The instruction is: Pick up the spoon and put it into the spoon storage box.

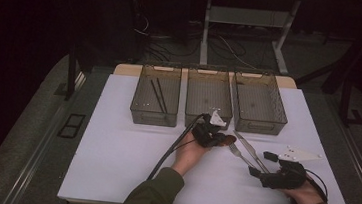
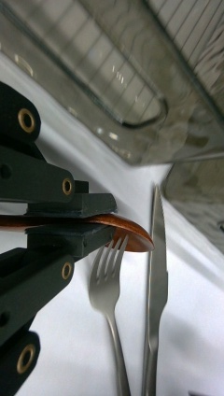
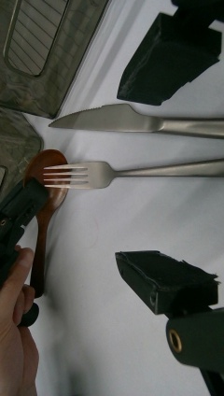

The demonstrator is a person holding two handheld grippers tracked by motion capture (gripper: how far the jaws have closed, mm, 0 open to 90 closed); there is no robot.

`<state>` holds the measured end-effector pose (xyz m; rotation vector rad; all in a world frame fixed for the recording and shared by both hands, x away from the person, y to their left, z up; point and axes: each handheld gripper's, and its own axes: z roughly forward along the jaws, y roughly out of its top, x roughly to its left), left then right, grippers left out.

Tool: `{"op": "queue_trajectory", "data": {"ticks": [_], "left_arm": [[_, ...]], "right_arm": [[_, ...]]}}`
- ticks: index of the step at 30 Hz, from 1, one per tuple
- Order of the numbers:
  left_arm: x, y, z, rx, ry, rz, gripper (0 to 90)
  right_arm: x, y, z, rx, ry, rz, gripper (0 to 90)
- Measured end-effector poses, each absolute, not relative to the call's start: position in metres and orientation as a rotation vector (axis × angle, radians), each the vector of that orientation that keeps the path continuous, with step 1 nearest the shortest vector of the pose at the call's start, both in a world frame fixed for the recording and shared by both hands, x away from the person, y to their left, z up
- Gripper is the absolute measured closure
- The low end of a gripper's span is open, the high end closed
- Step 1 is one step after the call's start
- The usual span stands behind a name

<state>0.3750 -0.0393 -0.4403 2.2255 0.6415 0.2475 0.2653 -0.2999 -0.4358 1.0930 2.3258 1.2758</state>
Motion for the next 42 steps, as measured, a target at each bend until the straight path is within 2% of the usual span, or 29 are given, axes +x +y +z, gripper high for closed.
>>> {"op": "queue_trajectory", "data": {"ticks": [19,42], "left_arm": [[0.371,-0.036,-0.417,2.160,0.583,0.351,84.6],[0.366,-0.016,-0.373,2.137,0.543,0.287,84.6]], "right_arm": [[0.265,-0.300,-0.436,1.093,2.323,1.280,18.2],[0.265,-0.301,-0.435,1.103,2.308,1.281,18.2]]}}
